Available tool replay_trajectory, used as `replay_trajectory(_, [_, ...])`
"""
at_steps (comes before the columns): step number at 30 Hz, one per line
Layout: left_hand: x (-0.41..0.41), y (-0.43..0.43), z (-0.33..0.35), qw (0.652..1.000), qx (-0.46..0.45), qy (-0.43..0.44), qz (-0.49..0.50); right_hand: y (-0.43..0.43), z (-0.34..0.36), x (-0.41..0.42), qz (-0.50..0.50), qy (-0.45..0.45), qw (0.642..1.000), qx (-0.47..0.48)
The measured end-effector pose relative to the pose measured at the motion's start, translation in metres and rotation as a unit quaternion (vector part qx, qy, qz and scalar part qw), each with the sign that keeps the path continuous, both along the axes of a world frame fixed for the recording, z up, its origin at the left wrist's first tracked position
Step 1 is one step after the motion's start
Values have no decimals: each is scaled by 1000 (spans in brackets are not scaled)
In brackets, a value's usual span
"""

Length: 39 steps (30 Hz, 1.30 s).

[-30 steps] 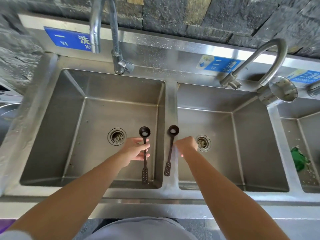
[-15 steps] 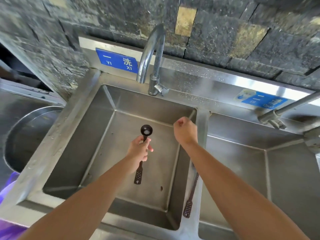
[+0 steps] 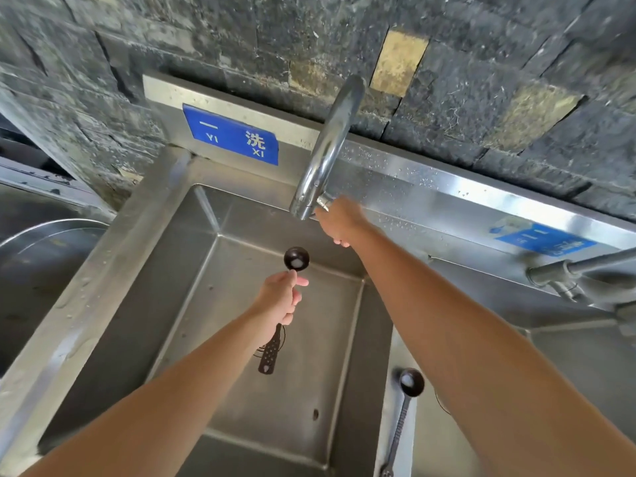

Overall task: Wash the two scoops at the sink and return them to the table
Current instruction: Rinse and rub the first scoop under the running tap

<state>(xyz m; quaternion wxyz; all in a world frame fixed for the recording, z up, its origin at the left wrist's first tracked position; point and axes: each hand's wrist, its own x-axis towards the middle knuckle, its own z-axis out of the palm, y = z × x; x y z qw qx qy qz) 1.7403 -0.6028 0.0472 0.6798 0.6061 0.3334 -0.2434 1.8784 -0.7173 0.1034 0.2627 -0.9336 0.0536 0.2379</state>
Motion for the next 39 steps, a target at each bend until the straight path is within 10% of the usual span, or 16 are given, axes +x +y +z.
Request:
replay_trajectory(13, [-2, 21, -1, 999, 35, -7, -5, 13, -6, 7, -151, 69, 983, 79])
replay_trajectory(39, [-70, 26, 2, 998, 63, 9, 5, -2, -10, -1, -124, 10, 982, 145])
